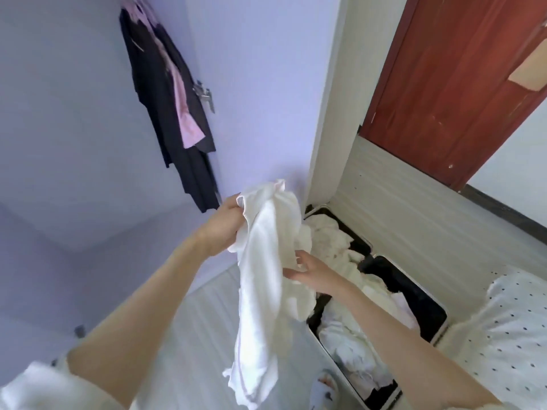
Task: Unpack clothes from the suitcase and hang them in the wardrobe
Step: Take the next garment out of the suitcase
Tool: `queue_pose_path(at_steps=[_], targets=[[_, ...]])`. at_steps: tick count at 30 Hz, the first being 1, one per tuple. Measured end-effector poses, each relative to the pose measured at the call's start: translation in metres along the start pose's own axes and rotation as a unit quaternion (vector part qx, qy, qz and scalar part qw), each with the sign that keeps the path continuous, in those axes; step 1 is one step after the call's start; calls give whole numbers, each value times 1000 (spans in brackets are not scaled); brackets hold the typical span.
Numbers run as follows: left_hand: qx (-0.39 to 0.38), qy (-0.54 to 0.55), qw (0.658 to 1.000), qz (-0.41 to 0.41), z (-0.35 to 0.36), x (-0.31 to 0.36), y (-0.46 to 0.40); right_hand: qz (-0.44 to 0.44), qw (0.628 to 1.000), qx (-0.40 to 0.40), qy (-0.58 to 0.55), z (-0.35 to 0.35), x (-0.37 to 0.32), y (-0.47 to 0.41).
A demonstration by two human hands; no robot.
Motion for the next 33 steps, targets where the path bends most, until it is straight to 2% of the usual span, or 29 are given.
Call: queue_pose_path(at_steps=[3,6,10,15,18,20,22,24,26,27,31,33], targets=[[41,0,999,-12,-50,8,27,-40,995,15,89,36,-36,-7],[138,-16,990,-14,-108,15,48,-38,998,-26,38,69,-76,-17],[375,-57,923,-62,-210,-2,61,31,990,-91,-108,98,-131,-28],[504,-129,847,-109,-290,-23,71,59,970,-130,-198,127,-208,-63],[501,-139,847,-112,-324,-28,71,56,954,-150,-254,141,-254,-81],[524,-126,835,-115,-348,-25,74,51,944,-176,-273,154,-287,-100],[526,-142,834,-87,-363,-18,71,38,943,-200,-263,166,-317,-119],[450,-145,880,-54,-364,-9,59,27,945,-223,-239,181,-344,-135],[332,-128,932,-74,-362,-6,46,11,942,-249,-224,196,-374,-150],[289,-121,946,-84,-362,-8,40,-2,940,-259,-221,202,-388,-155],[292,-110,949,-47,-380,-2,30,-25,935,-277,-221,222,-427,-175],[293,-123,946,-56,-398,-5,24,-15,933,-283,-222,231,-438,-185]])
Point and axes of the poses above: each hand's wrist, its own y-axis away from the middle knuckle, its own z-axis out of the palm, x = y × z, the point moved 5 cm from there along -y, towards the middle knuckle, and after that the axes turned 8 degrees about x, right-handed, at the moved point
